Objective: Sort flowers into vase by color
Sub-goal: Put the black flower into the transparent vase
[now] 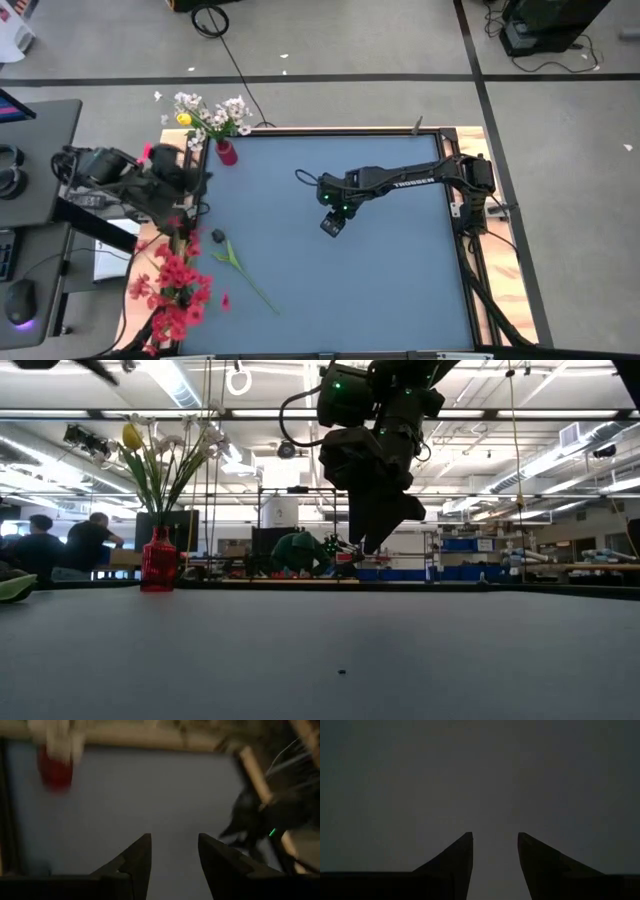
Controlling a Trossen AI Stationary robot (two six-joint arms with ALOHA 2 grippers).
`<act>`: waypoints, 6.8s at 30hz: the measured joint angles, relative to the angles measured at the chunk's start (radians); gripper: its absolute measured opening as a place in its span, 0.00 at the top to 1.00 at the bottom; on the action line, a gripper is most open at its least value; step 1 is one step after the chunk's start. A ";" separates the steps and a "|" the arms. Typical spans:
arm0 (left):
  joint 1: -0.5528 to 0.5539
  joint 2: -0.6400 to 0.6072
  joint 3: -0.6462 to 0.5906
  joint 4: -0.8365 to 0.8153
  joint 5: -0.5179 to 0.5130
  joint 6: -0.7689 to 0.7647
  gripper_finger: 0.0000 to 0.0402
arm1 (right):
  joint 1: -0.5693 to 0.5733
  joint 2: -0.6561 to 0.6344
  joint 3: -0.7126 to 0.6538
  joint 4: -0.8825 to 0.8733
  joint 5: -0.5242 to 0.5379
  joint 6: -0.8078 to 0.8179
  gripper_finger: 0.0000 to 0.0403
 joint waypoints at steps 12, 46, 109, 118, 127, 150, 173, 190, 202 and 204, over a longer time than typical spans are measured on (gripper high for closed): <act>0.182 0.092 -0.037 0.111 -0.127 0.041 0.59 | -0.006 0.000 0.000 0.036 -0.010 -0.015 0.59; 0.168 0.634 -0.454 0.735 0.835 -0.101 0.58 | 0.042 0.000 -0.070 -0.175 0.021 -0.091 0.59; 0.011 0.428 -0.660 0.999 0.608 0.004 0.95 | 0.051 -0.020 -0.252 0.805 -0.238 0.259 0.59; 0.011 0.363 -0.658 1.192 0.553 0.365 0.95 | 0.075 -0.027 -0.251 1.097 -0.151 0.263 0.59; 0.040 0.361 -0.658 1.329 0.476 0.509 0.95 | 0.128 -0.027 -0.251 1.164 -0.065 0.271 0.59; 0.096 0.321 -0.657 1.479 0.525 0.655 0.94 | 0.157 -0.029 -0.251 1.205 0.056 0.296 0.89; 0.091 0.321 -0.657 1.447 0.570 0.573 0.67 | 0.132 -0.105 -0.251 1.148 0.090 0.093 0.99; 0.106 0.325 -0.657 1.529 0.570 0.674 0.66 | 0.159 -0.225 -0.250 1.031 0.133 -0.155 0.99; 0.109 0.325 -0.657 1.567 0.521 0.759 0.66 | 0.156 -0.287 -0.250 0.961 0.140 -0.198 1.00; 0.119 0.325 -0.657 1.587 0.508 0.764 0.66 | 0.156 -0.287 -0.250 0.960 0.135 -0.198 1.00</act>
